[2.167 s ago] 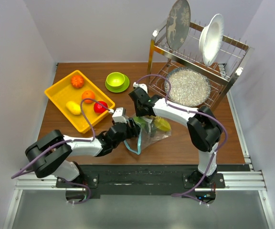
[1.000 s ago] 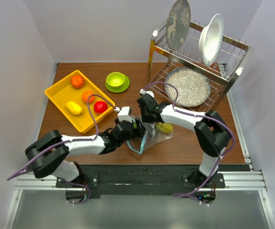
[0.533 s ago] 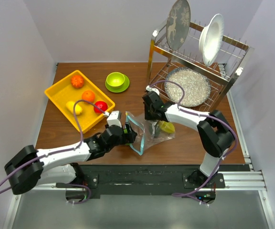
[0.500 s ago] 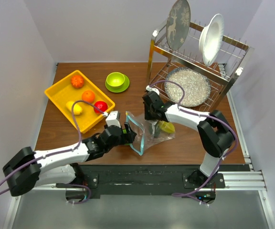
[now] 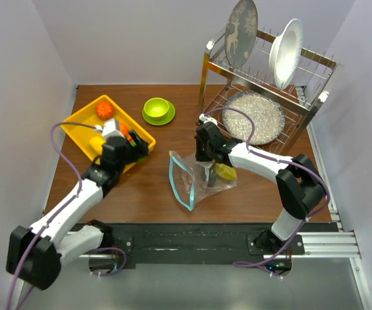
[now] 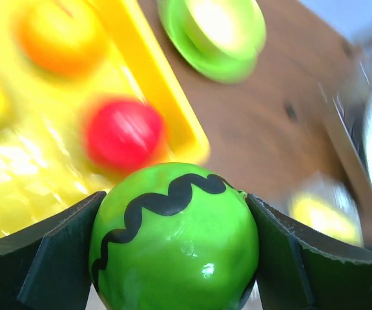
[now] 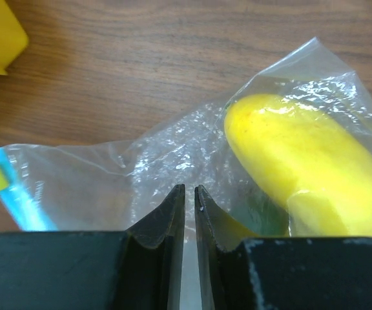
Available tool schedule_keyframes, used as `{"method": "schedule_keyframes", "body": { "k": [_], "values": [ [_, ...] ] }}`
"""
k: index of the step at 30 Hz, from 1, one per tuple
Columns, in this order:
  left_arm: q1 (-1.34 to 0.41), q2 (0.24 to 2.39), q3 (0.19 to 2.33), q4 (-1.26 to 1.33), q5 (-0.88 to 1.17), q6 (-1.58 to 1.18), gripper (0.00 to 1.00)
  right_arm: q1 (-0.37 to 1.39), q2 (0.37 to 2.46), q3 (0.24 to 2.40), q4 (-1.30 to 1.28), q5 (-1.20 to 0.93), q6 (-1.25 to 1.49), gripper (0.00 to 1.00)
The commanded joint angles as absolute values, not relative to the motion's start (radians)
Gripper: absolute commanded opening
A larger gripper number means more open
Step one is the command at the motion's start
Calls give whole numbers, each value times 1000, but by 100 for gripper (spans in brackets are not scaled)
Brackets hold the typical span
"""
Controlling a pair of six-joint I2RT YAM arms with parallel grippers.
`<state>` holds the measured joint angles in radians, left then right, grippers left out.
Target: Open the zip-top bag and remove the fake food
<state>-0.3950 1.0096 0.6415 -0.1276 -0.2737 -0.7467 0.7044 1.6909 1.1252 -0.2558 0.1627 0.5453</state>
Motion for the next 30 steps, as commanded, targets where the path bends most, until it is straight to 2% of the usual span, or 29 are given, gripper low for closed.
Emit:
{"method": "schedule_keyframes", "body": {
  "k": [1,7,11,15,18,19,21,22,25,26,30],
  "values": [
    [-164,1153,802,-71,-167,-673,30,699,1589,1121,-238,144,528,16],
    [35,1439,1029,-89,-242,-673,30,703,1467,1066,-229,127,514,16],
    [98,1656,1172,-127,-282,-635,31,703,1391,1023,-236,121,497,18],
    [143,1781,1265,-130,-308,-565,34,703,1287,968,-244,113,466,19],
    [146,1836,1275,-117,-317,-540,44,703,1243,928,-255,140,448,23],
    [147,1845,1275,-109,-322,-538,52,703,1224,925,-261,138,443,24],
    [146,1867,1278,-106,-328,-529,63,703,1212,920,-271,121,430,31],
    [146,1874,1284,-120,-333,-529,78,703,1200,916,-272,118,426,35],
    [144,1868,1296,-135,-333,-520,97,703,1187,900,-268,121,416,48],
    [144,1850,1296,-140,-334,-519,100,703,1186,894,-268,121,414,54],
    [144,1793,1299,-181,-342,-505,100,703,1187,888,-279,136,416,65]
  ]
}}
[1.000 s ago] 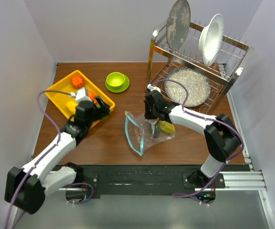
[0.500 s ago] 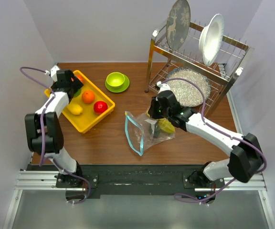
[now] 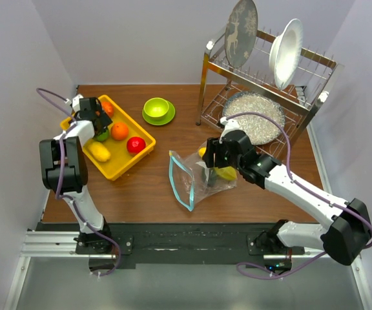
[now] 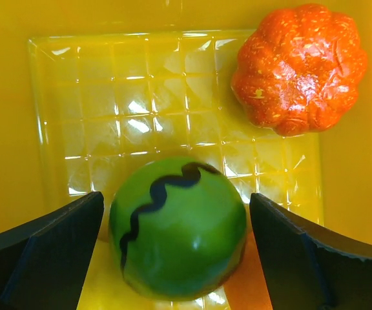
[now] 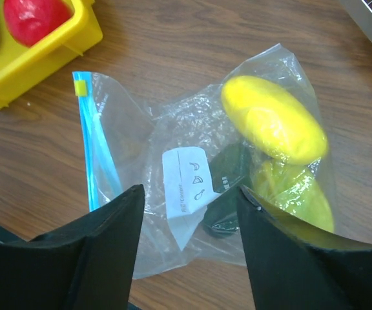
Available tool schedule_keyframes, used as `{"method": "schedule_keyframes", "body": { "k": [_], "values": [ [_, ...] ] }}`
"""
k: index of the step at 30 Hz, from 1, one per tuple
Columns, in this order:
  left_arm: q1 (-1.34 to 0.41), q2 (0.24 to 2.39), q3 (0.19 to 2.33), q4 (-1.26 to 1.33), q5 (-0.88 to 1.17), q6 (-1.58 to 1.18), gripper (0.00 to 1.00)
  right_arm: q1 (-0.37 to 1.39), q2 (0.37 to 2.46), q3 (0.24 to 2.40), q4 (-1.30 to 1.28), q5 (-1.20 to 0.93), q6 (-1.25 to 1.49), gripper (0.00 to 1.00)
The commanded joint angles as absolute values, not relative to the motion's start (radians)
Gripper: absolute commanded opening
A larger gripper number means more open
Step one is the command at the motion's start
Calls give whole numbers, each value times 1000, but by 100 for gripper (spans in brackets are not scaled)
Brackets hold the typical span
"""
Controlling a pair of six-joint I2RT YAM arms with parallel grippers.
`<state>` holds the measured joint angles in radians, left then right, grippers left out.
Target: Open the zip-top bag and remove the fake food
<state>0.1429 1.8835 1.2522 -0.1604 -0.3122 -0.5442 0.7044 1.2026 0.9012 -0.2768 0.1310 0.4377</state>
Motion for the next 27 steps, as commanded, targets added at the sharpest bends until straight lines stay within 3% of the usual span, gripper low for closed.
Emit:
{"method": "schedule_keyframes", "body": {
  "k": [1,7,11,15,18,23,27],
  "values": [
    [144,1778,1295,-190,-342,-503,100,703,1186,890,-284,143,419,67],
    [108,1542,1157,-177,-296,-531,98,700,1195,888,-304,208,420,75],
    [-71,1367,1001,-173,-330,-561,89,692,1204,888,-304,236,422,77],
    [-228,1189,804,-120,-290,-658,60,669,1215,893,-301,241,423,78],
    [-371,1079,672,-97,-275,-725,45,654,1232,905,-281,233,413,80],
    [-642,999,568,-72,-302,-836,31,626,1308,946,-282,218,426,81],
    [-793,1011,512,41,-322,-903,26,623,1283,927,-290,218,474,71]
  ]
}}
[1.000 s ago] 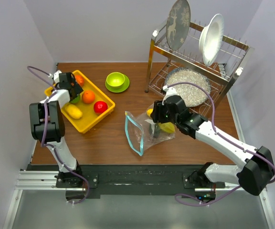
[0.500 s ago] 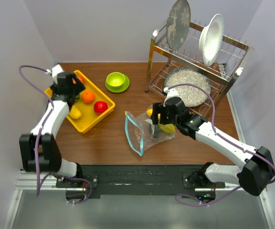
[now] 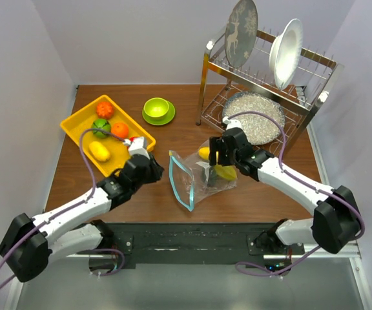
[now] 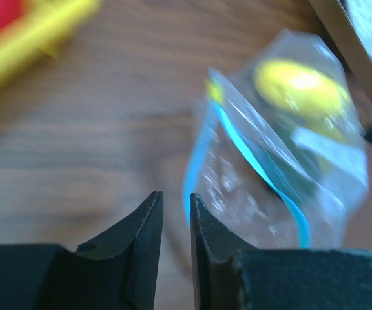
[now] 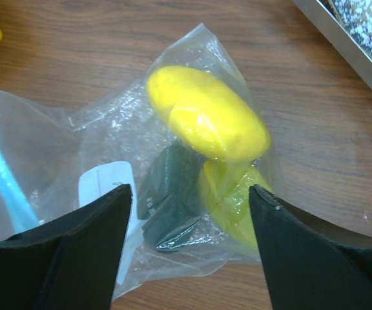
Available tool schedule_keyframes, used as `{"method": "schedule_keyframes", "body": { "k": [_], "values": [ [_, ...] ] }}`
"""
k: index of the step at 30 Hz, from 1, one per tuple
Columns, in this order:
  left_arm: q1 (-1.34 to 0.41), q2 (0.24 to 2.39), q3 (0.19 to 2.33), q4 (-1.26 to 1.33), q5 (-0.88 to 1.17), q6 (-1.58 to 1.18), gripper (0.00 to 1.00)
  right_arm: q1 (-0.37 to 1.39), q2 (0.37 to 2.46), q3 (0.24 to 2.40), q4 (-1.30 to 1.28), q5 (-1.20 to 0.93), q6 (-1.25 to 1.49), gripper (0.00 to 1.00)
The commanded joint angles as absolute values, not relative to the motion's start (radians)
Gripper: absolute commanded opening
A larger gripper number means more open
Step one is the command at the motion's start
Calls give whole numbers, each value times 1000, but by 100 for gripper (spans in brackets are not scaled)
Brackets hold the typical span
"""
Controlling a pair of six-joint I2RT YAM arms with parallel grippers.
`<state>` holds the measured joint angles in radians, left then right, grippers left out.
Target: Open the zip-top bag and remove the fake food
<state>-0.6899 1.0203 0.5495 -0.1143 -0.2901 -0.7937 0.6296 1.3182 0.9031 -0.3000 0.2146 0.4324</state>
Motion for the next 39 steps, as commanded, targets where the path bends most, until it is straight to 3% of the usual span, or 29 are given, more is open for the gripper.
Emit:
{"method": "schedule_keyframes", "body": {
  "k": [1,3,4,7,13,17,25,39],
  "values": [
    [-817,1035,497,66,-308,-908,24,623,1264,901,-293,222,489,62],
    [-834,1072,492,131,-290,-923,20,624,1217,870,-298,232,526,46],
    [-847,1112,491,153,-272,-923,18,624,1203,845,-304,226,543,30],
    [-864,1188,486,235,-233,-933,15,630,1143,799,-330,236,584,17],
    [-877,1305,495,360,-183,-931,16,637,1149,745,-305,219,626,19],
    [-884,1374,506,426,-157,-928,26,635,1229,739,-227,158,650,20],
    [-890,1479,526,526,-124,-913,34,635,1394,764,-150,144,675,19],
    [-930,1540,574,543,-190,-859,66,661,1431,791,-143,166,667,17]
  ]
}}
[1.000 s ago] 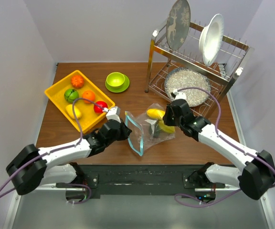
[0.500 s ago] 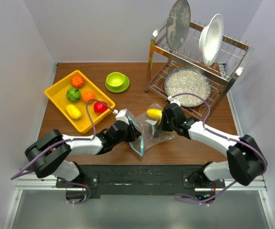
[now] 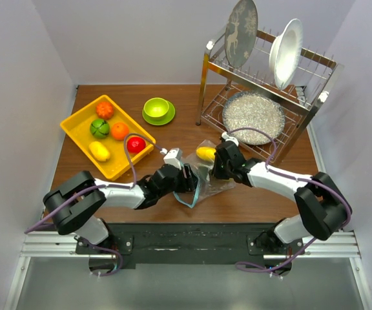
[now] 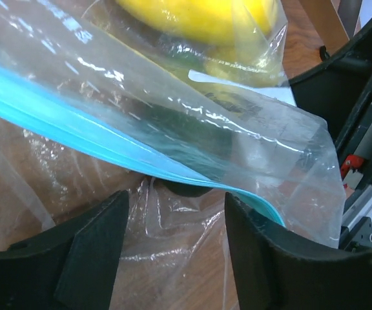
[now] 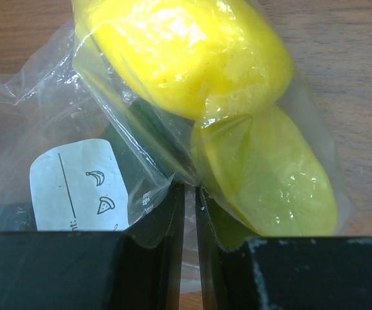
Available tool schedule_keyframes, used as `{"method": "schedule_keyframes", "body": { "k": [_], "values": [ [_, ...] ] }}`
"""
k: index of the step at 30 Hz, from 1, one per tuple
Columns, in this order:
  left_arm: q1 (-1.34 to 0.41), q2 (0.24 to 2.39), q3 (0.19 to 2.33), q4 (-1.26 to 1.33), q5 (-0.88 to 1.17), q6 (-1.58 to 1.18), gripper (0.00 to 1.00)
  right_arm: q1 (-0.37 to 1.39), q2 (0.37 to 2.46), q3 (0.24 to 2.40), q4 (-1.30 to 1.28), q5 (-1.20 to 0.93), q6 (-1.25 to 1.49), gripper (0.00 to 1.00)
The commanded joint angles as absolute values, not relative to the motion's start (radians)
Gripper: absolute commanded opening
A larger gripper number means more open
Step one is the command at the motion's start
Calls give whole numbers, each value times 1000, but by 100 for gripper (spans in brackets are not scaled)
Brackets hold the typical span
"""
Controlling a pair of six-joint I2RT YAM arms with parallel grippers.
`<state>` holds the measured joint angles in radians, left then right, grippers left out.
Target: Open the zip-top bag and remove the fake food
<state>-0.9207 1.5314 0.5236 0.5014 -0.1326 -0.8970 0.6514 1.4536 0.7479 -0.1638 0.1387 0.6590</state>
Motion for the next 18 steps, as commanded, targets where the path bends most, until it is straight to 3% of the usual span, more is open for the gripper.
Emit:
{"method": "schedule_keyframes", "body": {
  "k": [1,7,18],
  "values": [
    [-928,1543,580,542,-193,-842,68,661,1419,793,-144,173,672,17],
    [-936,1600,658,489,-224,-786,73,664,1439,848,-164,190,667,22],
    [-973,1730,807,315,-377,-742,74,684,1591,919,-172,132,641,17]
  ]
}}
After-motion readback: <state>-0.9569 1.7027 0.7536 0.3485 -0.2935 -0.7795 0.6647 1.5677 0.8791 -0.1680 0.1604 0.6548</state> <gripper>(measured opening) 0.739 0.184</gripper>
